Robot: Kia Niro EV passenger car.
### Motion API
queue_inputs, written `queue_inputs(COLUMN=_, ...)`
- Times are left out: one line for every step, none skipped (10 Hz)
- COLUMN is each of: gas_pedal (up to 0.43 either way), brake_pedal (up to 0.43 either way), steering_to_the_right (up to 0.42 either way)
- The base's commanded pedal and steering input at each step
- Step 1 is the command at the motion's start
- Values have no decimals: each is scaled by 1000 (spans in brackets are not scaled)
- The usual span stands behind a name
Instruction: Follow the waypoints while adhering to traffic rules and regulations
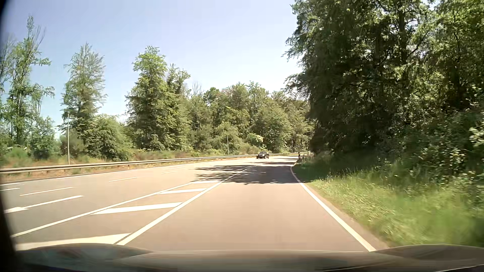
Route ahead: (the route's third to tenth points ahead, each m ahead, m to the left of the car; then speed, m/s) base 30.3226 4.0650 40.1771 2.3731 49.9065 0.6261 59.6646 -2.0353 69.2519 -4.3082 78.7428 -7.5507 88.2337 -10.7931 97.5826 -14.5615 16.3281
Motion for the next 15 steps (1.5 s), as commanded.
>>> queue_inputs(gas_pedal=47, brake_pedal=30, steering_to_the_right=19)
queue_inputs(gas_pedal=47, brake_pedal=30, steering_to_the_right=18)
queue_inputs(gas_pedal=47, brake_pedal=30, steering_to_the_right=18)
queue_inputs(gas_pedal=47, brake_pedal=30, steering_to_the_right=18)
queue_inputs(gas_pedal=47, brake_pedal=30, steering_to_the_right=18)
queue_inputs(gas_pedal=47, brake_pedal=30, steering_to_the_right=17)
queue_inputs(gas_pedal=47, brake_pedal=30, steering_to_the_right=17)
queue_inputs(gas_pedal=47, brake_pedal=24, steering_to_the_right=16)
queue_inputs(gas_pedal=47, brake_pedal=24, steering_to_the_right=16)
queue_inputs(gas_pedal=47, brake_pedal=30, steering_to_the_right=16)
queue_inputs(gas_pedal=47, brake_pedal=30, steering_to_the_right=16)
queue_inputs(gas_pedal=47, brake_pedal=30, steering_to_the_right=16)
queue_inputs(gas_pedal=47, brake_pedal=30, steering_to_the_right=16)
queue_inputs(gas_pedal=47, brake_pedal=30, steering_to_the_right=16)
queue_inputs(gas_pedal=47, brake_pedal=30, steering_to_the_right=16)
